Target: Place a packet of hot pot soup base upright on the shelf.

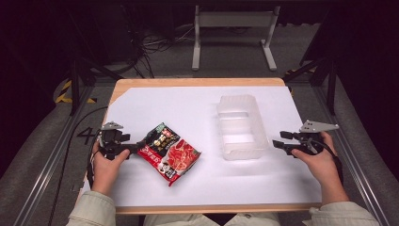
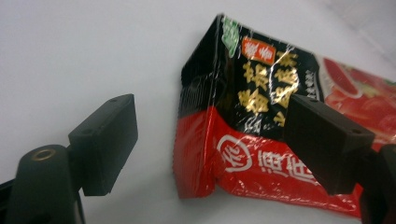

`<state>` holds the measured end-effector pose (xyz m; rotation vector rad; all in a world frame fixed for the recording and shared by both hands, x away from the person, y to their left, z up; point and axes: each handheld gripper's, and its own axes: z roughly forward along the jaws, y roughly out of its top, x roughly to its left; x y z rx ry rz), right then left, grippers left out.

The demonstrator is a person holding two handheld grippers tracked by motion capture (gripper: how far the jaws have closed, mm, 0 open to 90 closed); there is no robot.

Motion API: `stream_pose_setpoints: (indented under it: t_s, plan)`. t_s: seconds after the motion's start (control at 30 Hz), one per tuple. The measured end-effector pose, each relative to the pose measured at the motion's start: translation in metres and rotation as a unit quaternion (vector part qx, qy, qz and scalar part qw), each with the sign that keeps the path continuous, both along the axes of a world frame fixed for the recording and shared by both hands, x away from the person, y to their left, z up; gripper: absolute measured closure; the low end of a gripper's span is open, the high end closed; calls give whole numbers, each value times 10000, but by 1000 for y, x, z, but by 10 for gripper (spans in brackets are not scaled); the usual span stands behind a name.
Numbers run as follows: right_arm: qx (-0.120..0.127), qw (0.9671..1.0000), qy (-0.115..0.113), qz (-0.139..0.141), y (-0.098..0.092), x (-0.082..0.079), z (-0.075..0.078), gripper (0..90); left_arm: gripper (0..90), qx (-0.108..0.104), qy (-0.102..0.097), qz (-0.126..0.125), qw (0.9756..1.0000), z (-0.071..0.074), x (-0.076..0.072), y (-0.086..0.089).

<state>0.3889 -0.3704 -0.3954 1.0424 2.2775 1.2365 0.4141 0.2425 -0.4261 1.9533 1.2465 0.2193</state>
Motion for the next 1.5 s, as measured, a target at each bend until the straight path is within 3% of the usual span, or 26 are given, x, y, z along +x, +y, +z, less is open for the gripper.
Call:
stream_pose_setpoints:
  t_s: [0.1, 0.33, 0.5, 0.57, 0.7, 0.77, 0.87, 1.0, 1.07, 1.23, 1.4, 1.5]
  plan:
    - [-12, 10000, -6, 10, 1, 0, 0, 451, 190, 31, 201, -29, 9998, -5, 1, -1]
    - [-27, 10000, -19, 7, 2, 0, 0, 450, 249, 175, 357, -90, 9992, -10, 2, -2]
    - [-36, 10000, -20, 3, 1, 0, 0, 450, 377, 273, 467, -149, 9984, -13, 3, -4]
    - [-43, 10000, -17, 2, 2, 0, 0, 450, 443, 208, 455, -171, 9986, -14, 4, -6]
    - [-74, 10000, -9, -9, 3, 0, -1, 450, 703, 259, 342, -321, 9986, -12, 2, -10]
    - [-70, 10000, -11, -13, 3, 0, -1, 450, 753, 354, 260, -340, 9985, -10, 0, -12]
    - [-70, 10000, -9, -22, 3, 0, -1, 449, 832, 201, 239, -343, 9989, -10, 0, -9]
    - [-77, 10000, -16, -27, 3, 0, -1, 449, 856, 193, 166, -346, 9991, -9, -1, -10]
    - [-71, 10000, -22, -33, 3, 0, 0, 450, 860, 304, 23, -376, 9988, -7, -2, -11]
    - [-41, 10000, -36, -47, 2, 0, 0, 450, 869, 178, -75, -343, 9992, -2, -5, -11]
    - [-18, 10000, -69, -62, 2, -1, 3, 450, 871, 120, -453, -388, 9981, 13, -12, -13]
    - [-6, 9999, -96, -69, 2, -1, 5, 450, 872, 79, -571, -431, 9974, 21, -16, -15]
